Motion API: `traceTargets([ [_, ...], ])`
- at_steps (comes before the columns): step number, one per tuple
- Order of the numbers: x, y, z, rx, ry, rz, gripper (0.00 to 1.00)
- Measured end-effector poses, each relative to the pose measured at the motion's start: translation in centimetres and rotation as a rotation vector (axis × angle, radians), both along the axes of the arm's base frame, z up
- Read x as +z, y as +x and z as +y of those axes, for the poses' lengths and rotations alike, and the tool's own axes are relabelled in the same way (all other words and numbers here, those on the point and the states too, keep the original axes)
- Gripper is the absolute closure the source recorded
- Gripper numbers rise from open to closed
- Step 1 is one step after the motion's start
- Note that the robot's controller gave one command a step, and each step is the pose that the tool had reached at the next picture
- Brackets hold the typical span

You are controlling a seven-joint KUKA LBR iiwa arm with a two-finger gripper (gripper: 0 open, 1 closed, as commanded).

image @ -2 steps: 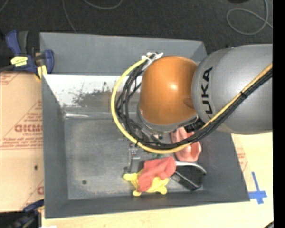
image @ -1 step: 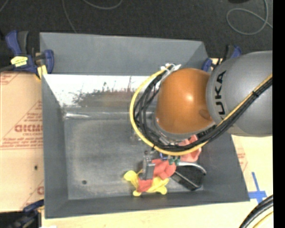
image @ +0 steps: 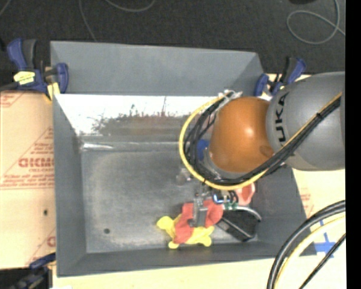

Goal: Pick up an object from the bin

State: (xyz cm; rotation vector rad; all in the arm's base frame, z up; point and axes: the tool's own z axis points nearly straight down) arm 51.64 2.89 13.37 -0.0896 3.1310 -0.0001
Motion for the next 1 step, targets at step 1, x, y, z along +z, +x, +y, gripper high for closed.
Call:
traceTargets([
  [1,-1.92,-2.54,-1.59,0.042,-0.001,0.011,0.00],
])
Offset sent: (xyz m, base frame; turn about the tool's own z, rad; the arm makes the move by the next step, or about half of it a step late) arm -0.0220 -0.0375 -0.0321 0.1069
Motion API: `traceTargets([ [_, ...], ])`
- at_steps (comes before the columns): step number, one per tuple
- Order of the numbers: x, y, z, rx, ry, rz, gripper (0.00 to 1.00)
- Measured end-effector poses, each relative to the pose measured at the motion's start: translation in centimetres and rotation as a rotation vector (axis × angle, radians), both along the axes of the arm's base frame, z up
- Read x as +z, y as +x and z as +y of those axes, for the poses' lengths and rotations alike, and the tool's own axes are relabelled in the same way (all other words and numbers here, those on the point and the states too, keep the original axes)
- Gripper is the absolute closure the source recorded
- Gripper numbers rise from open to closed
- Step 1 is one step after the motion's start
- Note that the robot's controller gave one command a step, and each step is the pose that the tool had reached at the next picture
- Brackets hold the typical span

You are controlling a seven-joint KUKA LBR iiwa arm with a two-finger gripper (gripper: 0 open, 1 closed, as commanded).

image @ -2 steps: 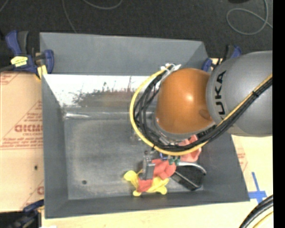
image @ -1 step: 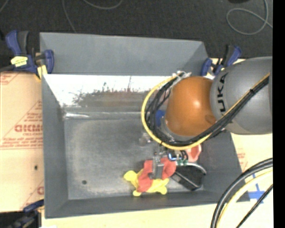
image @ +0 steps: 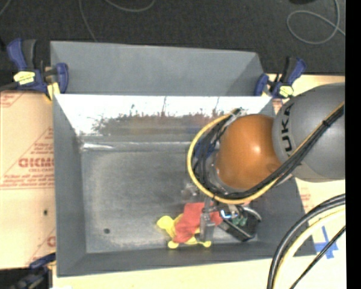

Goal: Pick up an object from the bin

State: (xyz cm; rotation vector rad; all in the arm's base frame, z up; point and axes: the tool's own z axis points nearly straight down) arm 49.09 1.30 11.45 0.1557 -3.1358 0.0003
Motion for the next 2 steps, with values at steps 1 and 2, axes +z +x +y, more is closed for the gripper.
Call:
traceTargets([
  [1,-0.5,-0.4,-1.3,-0.082,0.002,-0.010,0.00],
  [2,-2.1,0.0,0.5,0.074,0.001,-0.002,1.00],
])
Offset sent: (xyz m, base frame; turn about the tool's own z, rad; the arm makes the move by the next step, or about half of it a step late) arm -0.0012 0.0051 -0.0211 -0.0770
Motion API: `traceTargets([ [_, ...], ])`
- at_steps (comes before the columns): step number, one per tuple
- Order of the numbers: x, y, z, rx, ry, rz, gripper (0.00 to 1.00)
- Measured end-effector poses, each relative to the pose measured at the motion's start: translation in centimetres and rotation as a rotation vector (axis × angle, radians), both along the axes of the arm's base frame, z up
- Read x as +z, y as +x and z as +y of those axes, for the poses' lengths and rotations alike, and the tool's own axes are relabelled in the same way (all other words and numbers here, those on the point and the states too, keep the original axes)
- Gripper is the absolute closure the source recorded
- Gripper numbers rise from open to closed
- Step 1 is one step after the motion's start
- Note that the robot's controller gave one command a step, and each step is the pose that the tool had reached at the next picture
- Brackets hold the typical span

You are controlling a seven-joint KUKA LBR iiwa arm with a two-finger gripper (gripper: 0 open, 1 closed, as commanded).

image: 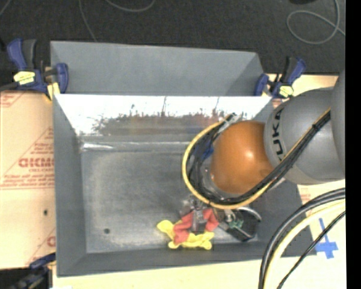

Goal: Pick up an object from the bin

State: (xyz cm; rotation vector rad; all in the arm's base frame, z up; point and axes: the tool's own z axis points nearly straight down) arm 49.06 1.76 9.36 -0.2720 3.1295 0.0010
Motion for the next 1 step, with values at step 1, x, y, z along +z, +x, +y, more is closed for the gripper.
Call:
traceTargets([
  [1,0.00,0.00,0.00,-0.001,0.000,0.000,1.00],
])
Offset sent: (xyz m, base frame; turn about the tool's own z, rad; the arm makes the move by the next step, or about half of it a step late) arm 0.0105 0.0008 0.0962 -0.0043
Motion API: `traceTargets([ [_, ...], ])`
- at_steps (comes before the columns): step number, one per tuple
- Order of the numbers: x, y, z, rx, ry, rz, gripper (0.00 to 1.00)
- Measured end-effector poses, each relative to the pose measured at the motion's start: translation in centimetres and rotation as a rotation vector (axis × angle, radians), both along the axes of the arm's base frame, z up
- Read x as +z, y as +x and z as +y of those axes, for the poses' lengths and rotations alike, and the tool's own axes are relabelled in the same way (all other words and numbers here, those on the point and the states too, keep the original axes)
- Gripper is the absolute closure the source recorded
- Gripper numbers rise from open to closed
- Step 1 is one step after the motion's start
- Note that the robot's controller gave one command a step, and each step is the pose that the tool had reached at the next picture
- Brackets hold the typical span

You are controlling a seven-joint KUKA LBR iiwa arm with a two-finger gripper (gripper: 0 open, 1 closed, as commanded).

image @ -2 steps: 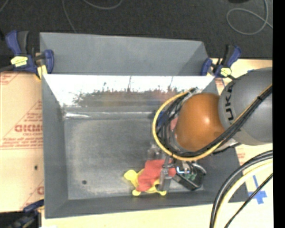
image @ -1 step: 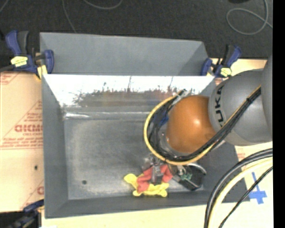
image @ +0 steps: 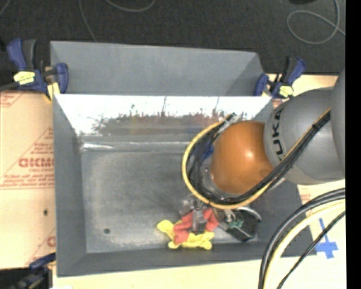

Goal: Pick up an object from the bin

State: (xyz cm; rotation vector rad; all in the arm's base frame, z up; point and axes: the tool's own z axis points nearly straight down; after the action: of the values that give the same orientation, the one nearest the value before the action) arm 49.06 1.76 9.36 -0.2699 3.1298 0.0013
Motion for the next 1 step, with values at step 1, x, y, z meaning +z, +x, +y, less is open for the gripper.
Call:
traceTargets([
  [1,4.21,0.29,-0.02,0.002,-0.001,0.008,1.00],
])
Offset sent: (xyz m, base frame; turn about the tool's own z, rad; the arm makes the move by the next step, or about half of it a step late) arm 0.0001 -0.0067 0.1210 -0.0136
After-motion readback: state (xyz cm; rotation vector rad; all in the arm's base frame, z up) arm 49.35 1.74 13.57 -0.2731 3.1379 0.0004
